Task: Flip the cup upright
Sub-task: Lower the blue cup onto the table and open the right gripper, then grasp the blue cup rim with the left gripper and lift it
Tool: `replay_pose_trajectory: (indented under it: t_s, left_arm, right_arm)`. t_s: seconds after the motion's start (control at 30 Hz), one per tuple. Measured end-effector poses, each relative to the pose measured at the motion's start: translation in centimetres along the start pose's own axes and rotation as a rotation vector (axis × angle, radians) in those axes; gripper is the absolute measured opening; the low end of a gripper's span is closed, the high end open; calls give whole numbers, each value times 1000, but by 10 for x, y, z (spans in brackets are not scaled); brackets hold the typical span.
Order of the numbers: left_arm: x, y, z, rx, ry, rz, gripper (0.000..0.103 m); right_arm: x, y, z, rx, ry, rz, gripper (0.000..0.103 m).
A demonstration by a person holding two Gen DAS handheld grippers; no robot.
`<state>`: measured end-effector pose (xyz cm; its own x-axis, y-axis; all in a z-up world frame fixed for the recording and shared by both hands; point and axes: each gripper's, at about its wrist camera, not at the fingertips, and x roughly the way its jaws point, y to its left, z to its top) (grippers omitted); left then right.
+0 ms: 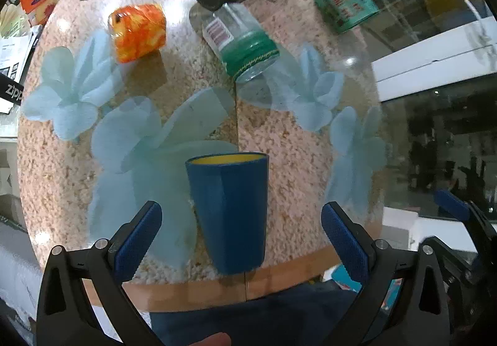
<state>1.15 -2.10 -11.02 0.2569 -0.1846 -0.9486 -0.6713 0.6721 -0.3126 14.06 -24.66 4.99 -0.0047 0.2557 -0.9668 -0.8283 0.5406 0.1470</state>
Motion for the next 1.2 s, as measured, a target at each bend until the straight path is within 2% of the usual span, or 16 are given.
replay_pose_trajectory:
  t_s: [0.33, 0.6, 0.7, 0.8, 1.1, 1.2]
  left_arm:
    - [53, 1, 20, -25, 57, 97, 103]
    - [79, 9, 31, -29, 101, 123, 103]
    - [85, 6, 32, -32, 121, 116, 93]
    - [91, 11, 34, -54, 147, 118, 78]
    - [89, 21, 24, -54, 99, 67, 77]
    - [81, 24, 10, -43, 89, 63, 77]
  right_arm:
    - [31, -20, 7, -28, 73, 22, 103]
    - [52, -27, 14, -37, 115, 28, 103]
    - [58, -29, 17, -37, 118, 30, 103]
    - [66, -34, 19, -27, 129, 32, 103]
    - [78, -54, 18, 44, 152, 54, 103]
    - [76, -57, 19, 61, 142, 60, 103]
